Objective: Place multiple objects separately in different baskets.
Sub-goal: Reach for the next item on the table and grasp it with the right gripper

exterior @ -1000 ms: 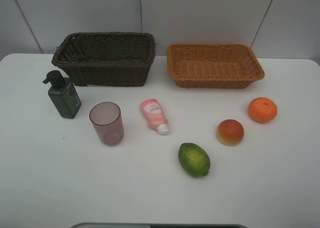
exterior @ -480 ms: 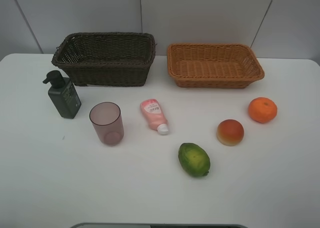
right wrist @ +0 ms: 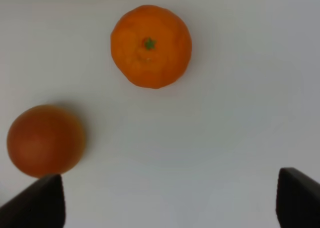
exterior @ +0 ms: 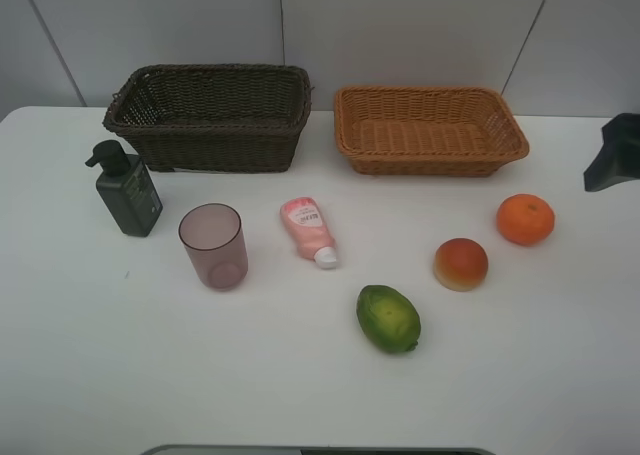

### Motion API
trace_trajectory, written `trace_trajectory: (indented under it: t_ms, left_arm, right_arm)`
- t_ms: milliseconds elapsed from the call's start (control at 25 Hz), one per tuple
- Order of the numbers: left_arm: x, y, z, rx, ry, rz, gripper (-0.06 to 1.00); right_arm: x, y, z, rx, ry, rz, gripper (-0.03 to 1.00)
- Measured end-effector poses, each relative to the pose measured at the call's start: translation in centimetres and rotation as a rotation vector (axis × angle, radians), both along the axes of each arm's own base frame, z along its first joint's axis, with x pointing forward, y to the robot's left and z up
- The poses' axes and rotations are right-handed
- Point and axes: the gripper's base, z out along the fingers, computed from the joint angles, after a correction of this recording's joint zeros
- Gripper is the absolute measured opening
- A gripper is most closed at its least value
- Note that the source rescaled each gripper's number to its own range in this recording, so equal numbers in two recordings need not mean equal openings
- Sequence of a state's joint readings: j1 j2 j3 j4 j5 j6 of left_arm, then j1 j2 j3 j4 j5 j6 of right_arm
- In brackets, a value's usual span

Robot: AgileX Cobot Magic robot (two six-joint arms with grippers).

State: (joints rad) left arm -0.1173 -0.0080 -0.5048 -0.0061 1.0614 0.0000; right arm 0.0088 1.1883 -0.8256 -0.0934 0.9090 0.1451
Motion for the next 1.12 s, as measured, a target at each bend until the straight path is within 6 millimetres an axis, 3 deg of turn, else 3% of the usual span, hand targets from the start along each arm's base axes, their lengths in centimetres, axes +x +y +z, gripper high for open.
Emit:
trace_trajectory:
  t_ms: [200,480,680,920,1120]
  left_arm:
    - [0.0,0.0,0.0,0.0,0.0,0.0,0.99]
    - [0.0,0.0,0.0,0.0,0.0,0.0,0.99]
    - [0.0,0.0,0.0,0.0,0.0,0.0,0.99]
    - [0.0,0.0,0.0,0.0,0.0,0.0,0.99]
    - [0.0,0.0,0.0,0.0,0.0,0.0,0.99]
  right_arm:
    - [4.7,0.4,-2.8,0.0,0.108,0.014,0.81]
    - [9.1,1.3,-5.4,0.017,0.169,-0.021,0.81]
    - [10.4,1.5,-6.9,0.037,0.158,-0.077,0.81]
    - [11.4,1.5,-8.2,0.045,0.131,-0.111,0.95]
    - [11.9,1.5,-10.2,0.058,0.168,-0.165,0.96]
